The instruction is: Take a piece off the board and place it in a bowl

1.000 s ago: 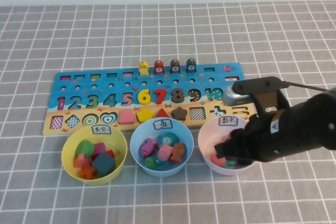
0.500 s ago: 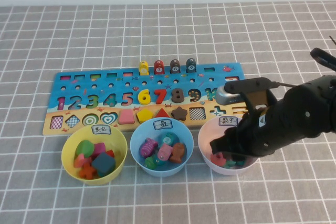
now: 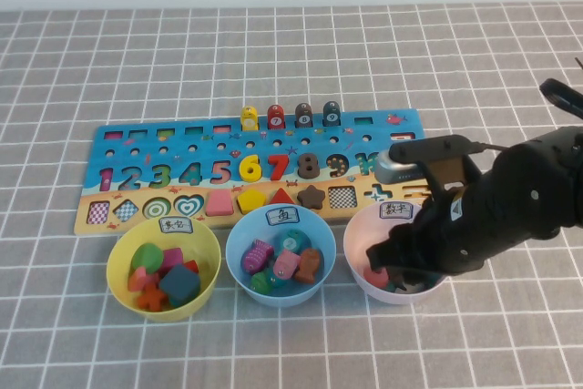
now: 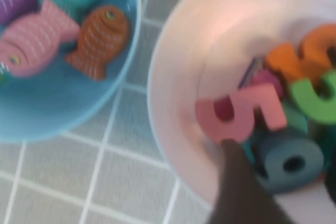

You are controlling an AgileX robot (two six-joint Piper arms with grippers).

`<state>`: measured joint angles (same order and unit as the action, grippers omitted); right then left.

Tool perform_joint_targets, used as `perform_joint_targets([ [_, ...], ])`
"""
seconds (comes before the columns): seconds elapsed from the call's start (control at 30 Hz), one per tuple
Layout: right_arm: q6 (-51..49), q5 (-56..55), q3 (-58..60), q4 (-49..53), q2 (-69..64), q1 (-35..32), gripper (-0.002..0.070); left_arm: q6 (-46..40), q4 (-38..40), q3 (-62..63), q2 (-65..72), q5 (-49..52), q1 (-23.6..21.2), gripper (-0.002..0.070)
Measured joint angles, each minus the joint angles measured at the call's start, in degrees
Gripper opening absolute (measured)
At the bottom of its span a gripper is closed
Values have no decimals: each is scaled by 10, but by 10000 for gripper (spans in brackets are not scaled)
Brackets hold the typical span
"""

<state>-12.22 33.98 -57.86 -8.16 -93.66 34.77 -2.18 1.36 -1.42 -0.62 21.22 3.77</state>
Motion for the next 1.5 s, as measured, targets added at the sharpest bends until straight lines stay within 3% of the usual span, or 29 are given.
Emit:
perform_joint_targets([
  [0.07, 0, 18, 0, 0, 7, 0, 256, 0, 0, 0, 0, 0, 0, -5],
  [0.2, 11, 41, 0, 0, 36, 0, 57, 0, 0, 0, 0, 0, 0, -5],
  [0.3, 13, 61, 0, 0, 62, 0, 6, 0, 0, 0, 0, 0, 0, -5],
  [0.8, 17, 166, 96, 0, 336, 5, -15, 0, 0, 0, 0, 0, 0, -5],
  [0.97, 70, 170, 138, 0, 406, 5, -15, 0, 0, 0, 0, 0, 0, -5],
  [1.3, 89, 33, 294, 13, 488, 0, -15, 0, 0, 0, 0, 0, 0, -5],
  [1.5, 89, -151, 451, 16, 613, -113, -16, 0, 0, 0, 0, 0, 0, -5],
])
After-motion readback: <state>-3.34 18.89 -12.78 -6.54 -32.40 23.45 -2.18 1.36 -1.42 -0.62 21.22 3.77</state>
